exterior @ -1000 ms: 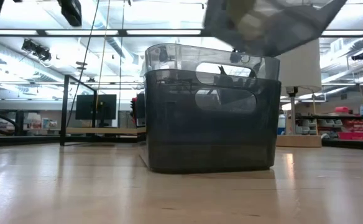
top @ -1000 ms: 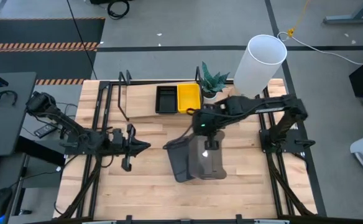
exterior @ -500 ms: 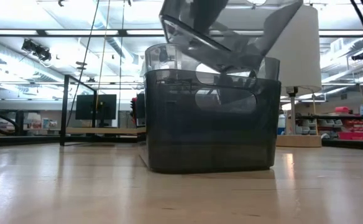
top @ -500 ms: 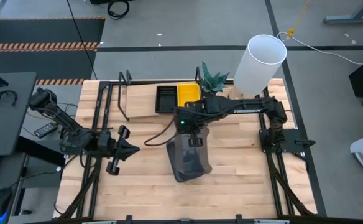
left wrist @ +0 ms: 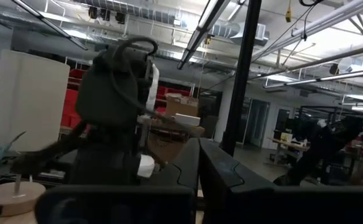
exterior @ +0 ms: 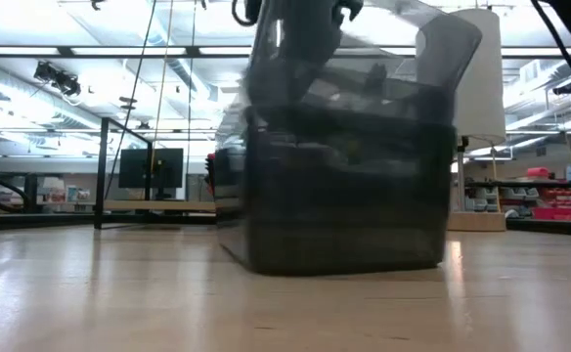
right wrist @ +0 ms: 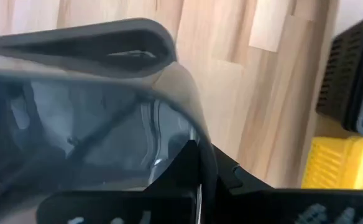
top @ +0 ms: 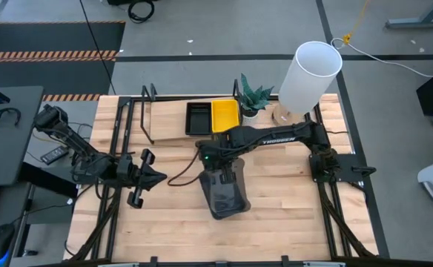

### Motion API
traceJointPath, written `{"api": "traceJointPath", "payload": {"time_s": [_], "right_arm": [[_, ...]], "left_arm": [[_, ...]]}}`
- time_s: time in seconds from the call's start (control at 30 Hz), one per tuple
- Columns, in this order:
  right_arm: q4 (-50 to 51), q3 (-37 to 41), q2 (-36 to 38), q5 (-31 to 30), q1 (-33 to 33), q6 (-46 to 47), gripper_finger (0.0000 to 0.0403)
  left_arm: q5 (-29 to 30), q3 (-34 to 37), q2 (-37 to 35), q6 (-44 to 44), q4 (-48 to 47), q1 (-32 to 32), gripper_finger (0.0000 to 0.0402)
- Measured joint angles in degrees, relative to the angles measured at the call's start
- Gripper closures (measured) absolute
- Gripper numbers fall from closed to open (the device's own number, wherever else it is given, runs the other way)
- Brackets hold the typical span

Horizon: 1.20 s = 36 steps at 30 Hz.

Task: Stack baskets on shelf by color
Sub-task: Stack the right black bin on top of the left black bin, then put the stacked black bins on the shelf

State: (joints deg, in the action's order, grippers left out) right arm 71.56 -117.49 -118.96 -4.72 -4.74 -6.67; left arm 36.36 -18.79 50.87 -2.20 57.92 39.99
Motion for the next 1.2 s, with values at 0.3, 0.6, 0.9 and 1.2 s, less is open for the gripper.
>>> {"api": "traceJointPath", "payload": {"time_s": [0.3,0.6,0.9,1.2], "right_arm": [[-1.6,0.0,-2.9,0.5,-1.0,-1.9,0.0370],[-3.4,0.0,-3.0,6.5,-2.0,-5.9,0.0318],[-4.8,0.0,-3.0,7.6,-2.7,-8.8,0.0321],[-3.1,-0.8,-0.5,3.0,-1.9,-6.0,0.0299]], "left_arm": [[0.0,0.0,0.0,0.0,-0.6,0.0,0.0387],[0.0,0.0,0.1,0.0,-0.8,0.0,0.0392],[0.0,0.0,0.1,0.4,-0.9,0.0,0.0381],[0.2,0.0,0.1,1.6,-3.8,0.0,0.0390]]}}
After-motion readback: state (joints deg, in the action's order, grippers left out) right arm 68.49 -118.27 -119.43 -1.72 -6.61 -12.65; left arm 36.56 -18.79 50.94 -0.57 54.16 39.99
